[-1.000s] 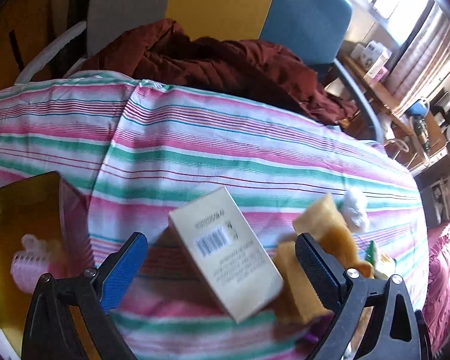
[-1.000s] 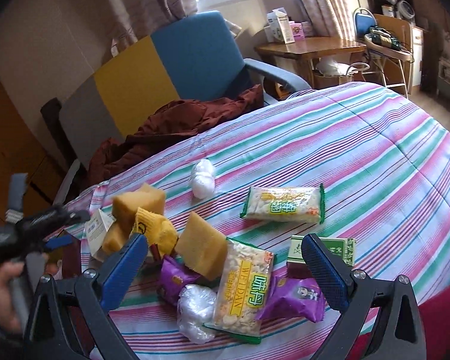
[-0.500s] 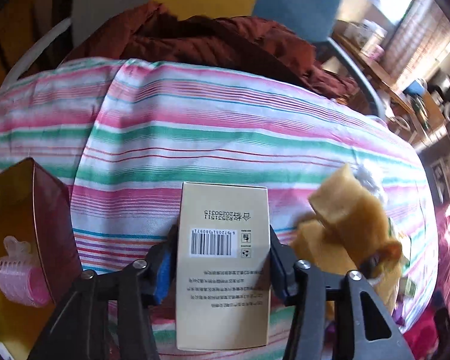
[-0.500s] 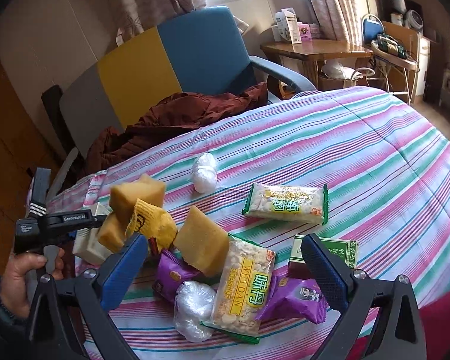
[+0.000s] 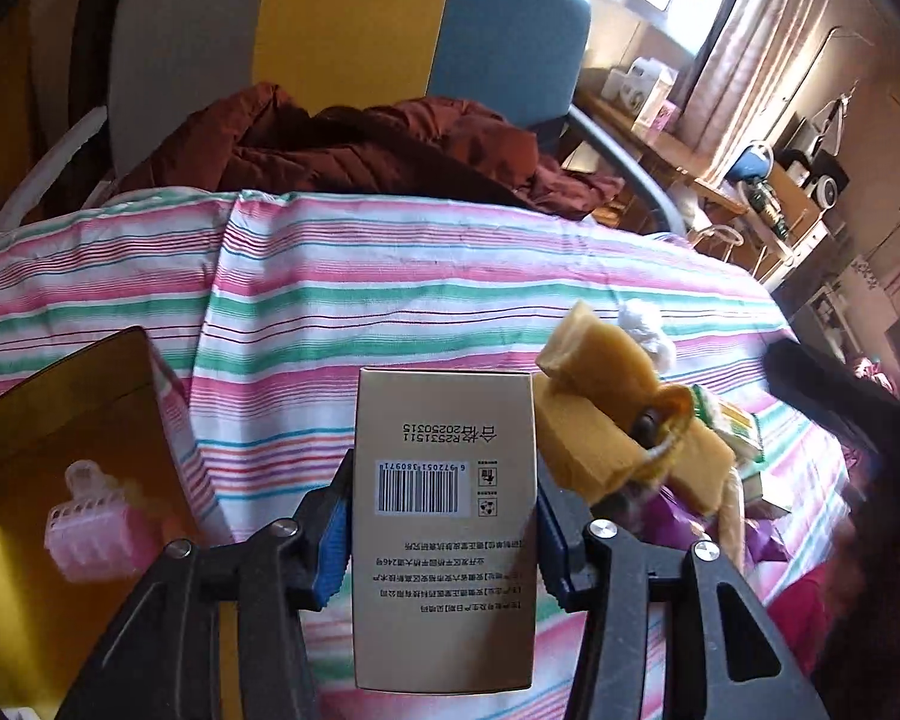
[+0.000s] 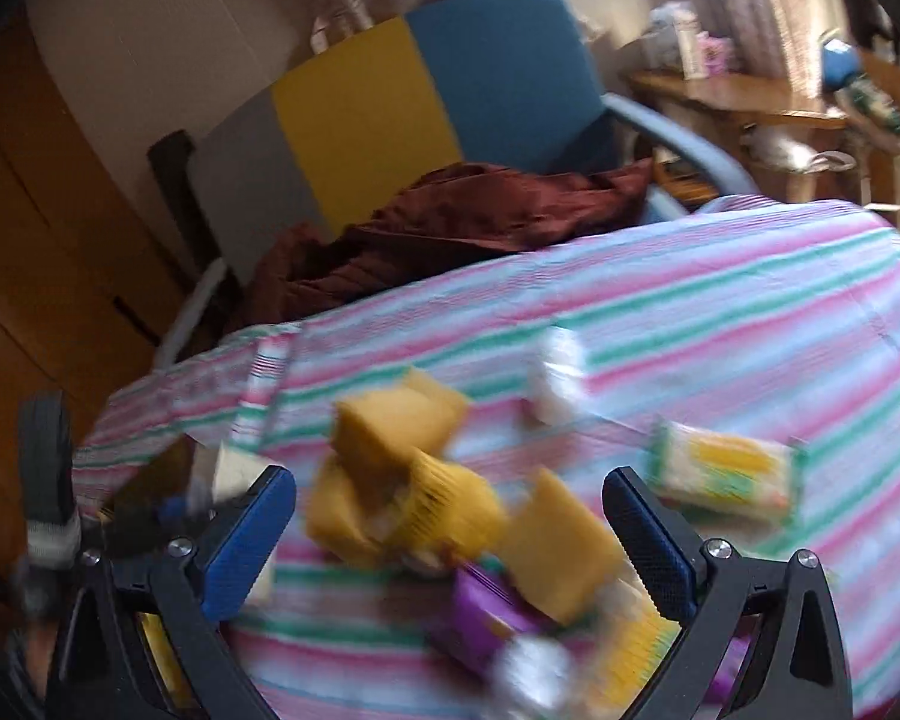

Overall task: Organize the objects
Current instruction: 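Grasp the cardboard box with the left tool while the right tool grasps a yellow sponge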

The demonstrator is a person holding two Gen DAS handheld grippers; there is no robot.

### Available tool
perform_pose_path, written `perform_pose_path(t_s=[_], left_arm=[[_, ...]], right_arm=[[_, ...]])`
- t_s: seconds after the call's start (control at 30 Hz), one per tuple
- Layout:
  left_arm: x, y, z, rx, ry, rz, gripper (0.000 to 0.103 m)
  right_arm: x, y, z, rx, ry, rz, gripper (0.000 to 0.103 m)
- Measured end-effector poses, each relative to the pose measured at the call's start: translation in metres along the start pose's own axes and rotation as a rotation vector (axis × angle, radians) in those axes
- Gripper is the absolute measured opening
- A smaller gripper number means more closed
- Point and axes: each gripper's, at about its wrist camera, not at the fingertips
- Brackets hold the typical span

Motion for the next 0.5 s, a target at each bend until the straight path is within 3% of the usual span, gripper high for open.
perform_pose_path(t_s=[0.17,0.33,0.37,0.43,0.5], left_arm=[[0.006,0.020,-0.008,-0.035,0.008,-0.018,0.051],[0.016,0.032,-0.015,-0.053,0.030,-0.040,0.051],[0.018,0.033,-0.016,-0.056,0.035,-0.043,0.051],[0.020,0.037,-0.018,-0.065,0.041,-0.044,0.051],[0.022,0.042,-0.021,-0.074,0.049,-0.041,0.051]], right_arm=[[0.026,-0.060,0.024,0.103,-0.026,0.020,0.103],[0.027,-0.116,0.029,0.200,-0.094,-0.033,0.103],[0.026,-0.123,0.027,0.218,-0.093,-0.038,0.100],[0.030,-0.131,0.020,0.247,-0.051,-0.067,0.065],[0.033,-0.128,0.018,0.232,-0.023,-0.069,0.064]])
Point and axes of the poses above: each gripper's, at about its wrist camera, not at the fingertips, and y roughly against the way its jaws point, x to its left, z to its top, and after that the axes turned 14 degrees about -y, right-handed
